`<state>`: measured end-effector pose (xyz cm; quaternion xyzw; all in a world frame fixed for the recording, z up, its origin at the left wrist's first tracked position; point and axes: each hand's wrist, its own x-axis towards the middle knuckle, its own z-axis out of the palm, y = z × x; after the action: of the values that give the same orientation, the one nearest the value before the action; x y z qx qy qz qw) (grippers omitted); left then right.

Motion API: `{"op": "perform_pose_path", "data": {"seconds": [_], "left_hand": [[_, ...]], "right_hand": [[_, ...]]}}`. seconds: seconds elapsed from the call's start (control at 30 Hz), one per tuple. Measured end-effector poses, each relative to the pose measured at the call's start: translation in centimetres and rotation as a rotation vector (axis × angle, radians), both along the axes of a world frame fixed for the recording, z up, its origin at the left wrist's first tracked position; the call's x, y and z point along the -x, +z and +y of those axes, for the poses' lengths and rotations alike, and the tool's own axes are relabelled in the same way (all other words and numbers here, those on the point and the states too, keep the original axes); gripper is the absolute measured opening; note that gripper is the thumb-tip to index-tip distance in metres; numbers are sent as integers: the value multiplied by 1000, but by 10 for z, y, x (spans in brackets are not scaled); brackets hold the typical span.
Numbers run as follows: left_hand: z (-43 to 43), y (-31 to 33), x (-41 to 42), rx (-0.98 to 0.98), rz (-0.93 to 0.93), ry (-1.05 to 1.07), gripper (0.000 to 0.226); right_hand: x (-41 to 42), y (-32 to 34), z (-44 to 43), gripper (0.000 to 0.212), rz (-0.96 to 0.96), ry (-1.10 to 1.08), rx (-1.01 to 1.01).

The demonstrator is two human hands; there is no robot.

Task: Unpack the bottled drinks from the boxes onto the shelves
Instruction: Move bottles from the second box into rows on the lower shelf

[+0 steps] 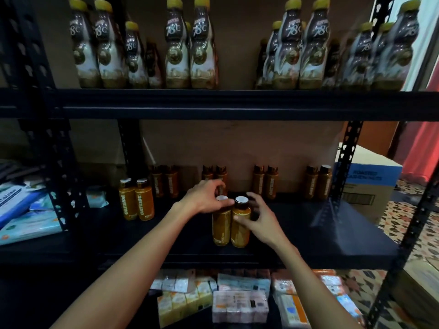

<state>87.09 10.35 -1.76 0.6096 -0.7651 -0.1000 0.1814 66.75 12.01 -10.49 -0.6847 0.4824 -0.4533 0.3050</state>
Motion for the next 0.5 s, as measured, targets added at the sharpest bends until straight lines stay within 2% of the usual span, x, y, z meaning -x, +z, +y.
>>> {"op": "perform_pose_path", "data": {"seconds": [0.1, 0.2, 0.27, 0.33, 0.4, 0.43, 0.5], "left_hand": [[-2, -1, 6, -19, -3, 76, 58], [-3, 6, 8, -120, -33, 0, 36], [-7, 15, 4, -192, -60, -72, 29], [-7, 20, 1, -244, -62, -124, 44], [-6, 18, 2, -199, -65, -103, 60], [-6, 15, 4, -158, -69, -64, 64], [-6, 11, 7, -144, -95, -17, 56]], "right_hand": [[-2, 16, -5, 50, 99, 0, 93], [-6, 22, -10, 36, 210, 15, 105], [-6, 22, -12, 34, 227, 13, 89], [-6, 21, -13, 33, 225, 13, 80], [-6, 20, -13, 33, 211, 16, 81], [-6, 19, -13, 34, 199, 19, 80], [-5, 17, -13, 34, 182, 22, 82]]}}
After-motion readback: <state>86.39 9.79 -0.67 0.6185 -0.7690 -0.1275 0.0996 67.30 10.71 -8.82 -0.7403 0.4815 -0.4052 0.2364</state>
